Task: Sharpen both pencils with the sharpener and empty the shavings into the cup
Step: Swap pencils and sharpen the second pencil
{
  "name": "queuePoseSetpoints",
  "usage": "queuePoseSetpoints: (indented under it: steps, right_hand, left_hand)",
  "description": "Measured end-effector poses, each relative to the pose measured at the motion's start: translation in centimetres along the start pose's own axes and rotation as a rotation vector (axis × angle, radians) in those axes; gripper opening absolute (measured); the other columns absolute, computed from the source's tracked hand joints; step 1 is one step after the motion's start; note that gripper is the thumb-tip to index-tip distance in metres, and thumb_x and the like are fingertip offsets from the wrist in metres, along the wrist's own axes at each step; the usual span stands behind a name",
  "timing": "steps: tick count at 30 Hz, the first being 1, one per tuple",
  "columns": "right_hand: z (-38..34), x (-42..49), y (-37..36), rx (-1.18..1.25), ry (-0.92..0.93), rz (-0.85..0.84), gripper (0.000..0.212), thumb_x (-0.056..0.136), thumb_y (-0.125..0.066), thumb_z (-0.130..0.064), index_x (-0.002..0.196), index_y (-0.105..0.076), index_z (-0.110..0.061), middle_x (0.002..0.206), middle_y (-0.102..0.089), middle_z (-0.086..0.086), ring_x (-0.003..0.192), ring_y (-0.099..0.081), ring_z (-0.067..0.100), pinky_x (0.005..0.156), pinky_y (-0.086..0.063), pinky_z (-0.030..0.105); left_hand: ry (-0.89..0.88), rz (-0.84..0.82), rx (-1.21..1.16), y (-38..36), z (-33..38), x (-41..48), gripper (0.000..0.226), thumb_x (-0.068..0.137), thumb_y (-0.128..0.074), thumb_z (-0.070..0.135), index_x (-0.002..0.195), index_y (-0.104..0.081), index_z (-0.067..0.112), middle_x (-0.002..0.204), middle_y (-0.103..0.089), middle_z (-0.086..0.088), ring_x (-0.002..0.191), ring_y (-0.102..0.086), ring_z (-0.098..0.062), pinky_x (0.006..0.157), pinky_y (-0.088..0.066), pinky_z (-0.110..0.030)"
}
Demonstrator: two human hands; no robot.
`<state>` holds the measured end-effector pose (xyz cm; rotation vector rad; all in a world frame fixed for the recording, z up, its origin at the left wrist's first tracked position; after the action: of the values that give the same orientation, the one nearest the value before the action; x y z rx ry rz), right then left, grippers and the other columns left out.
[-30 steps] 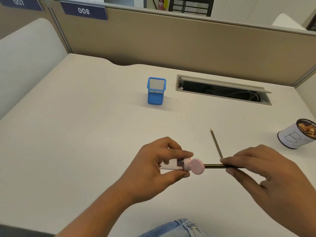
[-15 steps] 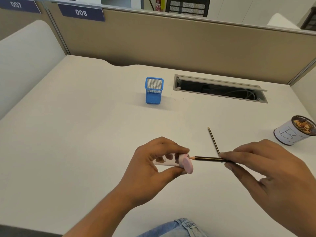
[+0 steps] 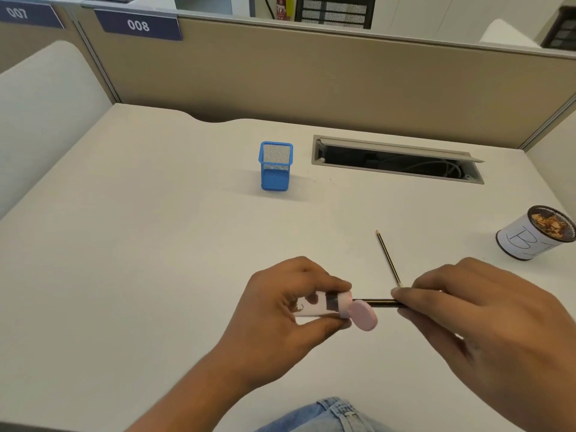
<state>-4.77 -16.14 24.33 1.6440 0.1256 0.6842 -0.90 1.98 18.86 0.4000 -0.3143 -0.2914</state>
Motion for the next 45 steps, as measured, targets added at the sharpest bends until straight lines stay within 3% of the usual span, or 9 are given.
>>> queuePoseSetpoints:
  steps: [6, 9, 12, 16, 23, 30, 34, 39, 45]
  right_hand:
    - [-1.1, 0.3, 1.5, -0.048, 0.184, 0.087, 0.018, 0.089, -0.070, -0.023, 0.077, -0.076, -0.011, 0.074, -0.072, 0.005, 0.052, -0.059, 0.032, 0.045, -0.048, 0.035]
    - [-1.0, 0.4, 0.8, 0.000, 0.177, -0.025, 0.026, 0.092, -0.062, -0.033, 0.073, -0.073, -0.018, 0.069, -0.071, -0.003, 0.048, -0.058, 0.027, 0.041, -0.047, 0.031]
    - [1.1, 0.7, -0.9, 0.235, -0.288, -0.316, 0.027, 0.084, -0.057, -0.059, 0.070, -0.063, -0.038, 0.059, -0.067, -0.017, 0.046, -0.053, 0.008, 0.043, -0.042, 0.022]
    - [2.7, -1.0, -3.9, 0.679, -0.703, -0.624, 0.019, 0.075, -0.075, -0.049, 0.068, -0.066, -0.035, 0.052, -0.061, -0.013, 0.047, -0.043, 0.005, 0.054, -0.037, 0.025]
    - [1.8, 0.5, -1.8, 0.331, -0.335, -0.565, 0.016, 0.074, -0.062, -0.051, 0.084, -0.049, -0.048, 0.076, -0.066, -0.025, 0.062, -0.059, 0.005, 0.051, -0.049, 0.021]
    - [0.6, 1.1, 1.0, -0.074, 0.245, -0.055, 0.028, 0.092, -0.062, -0.029, 0.070, -0.064, -0.011, 0.066, -0.064, 0.006, 0.049, -0.054, 0.033, 0.043, -0.046, 0.037]
    - [0.8, 1.1, 0.0, 0.038, 0.112, -0.185, 0.035, 0.093, -0.052, -0.050, 0.068, -0.056, -0.026, 0.055, -0.056, -0.006, 0.043, -0.047, 0.019, 0.036, -0.041, 0.029]
    - [3.4, 0.0, -3.5, 0.595, -0.627, -0.645, 0.035, 0.072, -0.076, -0.052, 0.064, -0.057, -0.024, 0.050, -0.057, -0.005, 0.045, -0.041, 0.007, 0.050, -0.037, 0.026]
    - [2.8, 1.9, -1.1, 0.348, -0.211, -0.484, 0.015, 0.075, -0.072, -0.050, 0.079, -0.059, -0.044, 0.069, -0.066, -0.027, 0.055, -0.057, 0.000, 0.047, -0.040, 0.007]
  left_hand:
    - [0.204, -0.145, -0.430, -1.4, -1.0, -0.6, 0.027, 0.065, -0.089, 0.016, 0.079, -0.070, 0.030, 0.078, -0.066, 0.006, 0.073, -0.066, -0.014, 0.069, -0.054, -0.028]
    - [0.136, -0.125, -0.315, -1.6, -0.9, -0.8, 0.033, 0.066, -0.088, 0.018, 0.077, -0.063, 0.037, 0.079, -0.064, 0.013, 0.072, -0.064, -0.010, 0.066, -0.057, -0.032]
    - [-0.076, -0.109, -0.158, -1.3, 0.5, -0.4, 0.026, 0.071, -0.087, 0.019, 0.086, -0.068, 0.030, 0.079, -0.055, 0.016, 0.070, -0.061, -0.012, 0.059, -0.056, -0.035]
    - [-0.163, -0.145, -0.101, -2.2, 0.7, -0.6, 0.021, 0.074, -0.085, 0.019, 0.086, -0.067, 0.019, 0.078, -0.052, 0.010, 0.065, -0.057, -0.015, 0.056, -0.053, -0.037]
    - [0.153, -0.056, -0.276, -2.2, -0.6, -0.9, 0.028, 0.063, -0.091, 0.025, 0.070, -0.066, 0.035, 0.073, -0.066, 0.007, 0.062, -0.062, -0.008, 0.052, -0.053, -0.031]
    - [0.343, -0.044, -0.546, -2.5, -0.5, -1.4, 0.029, 0.062, -0.089, 0.019, 0.064, -0.062, 0.027, 0.066, -0.068, 0.010, 0.054, -0.057, -0.003, 0.061, -0.048, -0.018]
    - [0.095, 0.075, -0.269, -1.2, 0.3, -0.8, 0.030, 0.064, -0.090, 0.026, 0.071, -0.063, 0.037, 0.073, -0.064, 0.007, 0.059, -0.061, -0.010, 0.052, -0.051, -0.026]
    - [-0.174, 0.004, -0.096, -1.7, 1.3, -0.8, 0.022, 0.074, -0.084, 0.029, 0.084, -0.066, 0.023, 0.075, -0.046, 0.022, 0.061, -0.058, -0.016, 0.049, -0.048, -0.029]
    - [0.091, 0.023, -0.188, -1.0, 0.0, -0.2, 0.030, 0.064, -0.091, 0.027, 0.073, -0.063, 0.034, 0.075, -0.064, 0.008, 0.066, -0.064, -0.012, 0.054, -0.053, -0.029]
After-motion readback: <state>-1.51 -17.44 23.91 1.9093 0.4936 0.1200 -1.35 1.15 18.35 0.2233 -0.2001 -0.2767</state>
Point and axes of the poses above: each hand's wrist, its own x-axis towards the middle knuckle, its own y-axis out of the back of the hand, z = x × y, the point moved 7 cm from there along x, towards the middle knuckle
